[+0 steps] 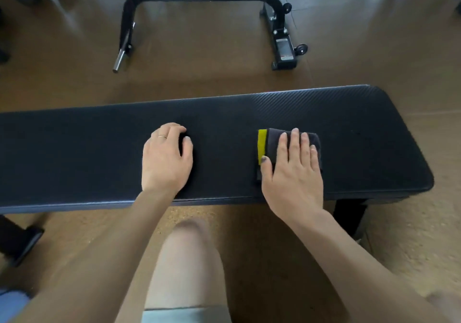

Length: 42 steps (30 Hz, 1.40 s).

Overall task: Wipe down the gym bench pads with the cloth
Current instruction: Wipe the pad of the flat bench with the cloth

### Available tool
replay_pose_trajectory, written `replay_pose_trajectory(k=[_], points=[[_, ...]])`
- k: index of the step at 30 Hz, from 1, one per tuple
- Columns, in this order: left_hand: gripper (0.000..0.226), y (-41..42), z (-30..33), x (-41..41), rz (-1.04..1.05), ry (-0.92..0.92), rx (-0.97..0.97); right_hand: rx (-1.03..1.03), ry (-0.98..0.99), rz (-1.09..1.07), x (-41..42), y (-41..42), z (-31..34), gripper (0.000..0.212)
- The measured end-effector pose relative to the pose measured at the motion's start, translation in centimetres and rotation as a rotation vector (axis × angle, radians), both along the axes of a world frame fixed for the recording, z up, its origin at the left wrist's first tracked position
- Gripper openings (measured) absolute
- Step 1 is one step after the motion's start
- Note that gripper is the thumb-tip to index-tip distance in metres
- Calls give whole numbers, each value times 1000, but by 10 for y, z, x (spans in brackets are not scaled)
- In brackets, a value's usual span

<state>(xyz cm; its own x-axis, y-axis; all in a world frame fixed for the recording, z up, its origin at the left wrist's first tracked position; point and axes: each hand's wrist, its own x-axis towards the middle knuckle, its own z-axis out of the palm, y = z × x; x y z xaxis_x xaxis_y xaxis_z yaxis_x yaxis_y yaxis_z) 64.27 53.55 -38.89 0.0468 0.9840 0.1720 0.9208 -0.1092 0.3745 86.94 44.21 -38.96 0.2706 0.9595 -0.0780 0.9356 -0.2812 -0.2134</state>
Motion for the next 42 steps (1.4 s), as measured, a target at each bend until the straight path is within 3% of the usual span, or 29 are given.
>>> replay_pose_trajectory(k=[4,11,16,26,32,36,39,42], points=[[32,3,-6,-2,-7,-35,23,0,-14,-113,-36,31,-5,68],[33,5,-6,-6,-52,-72,-8,-51,31,173,-63,11,0,59],[33,5,-8,-7,-65,-61,-12,-111,48,238,-61,8,8,60],[33,4,-9,-9,-60,-61,-4,-85,46,267,-54,127,2,61],[35,0,-8,-5,-47,-11,-8,-65,64,393,-81,61,5,61],[32,1,-9,-4,-40,4,5,-66,38,478,-65,87,7,60],[31,5,-9,-5,-36,6,7,-51,17,464,-55,131,4,58],[30,5,-9,-6,-45,23,3,-38,11,299,-11,152,6,57]])
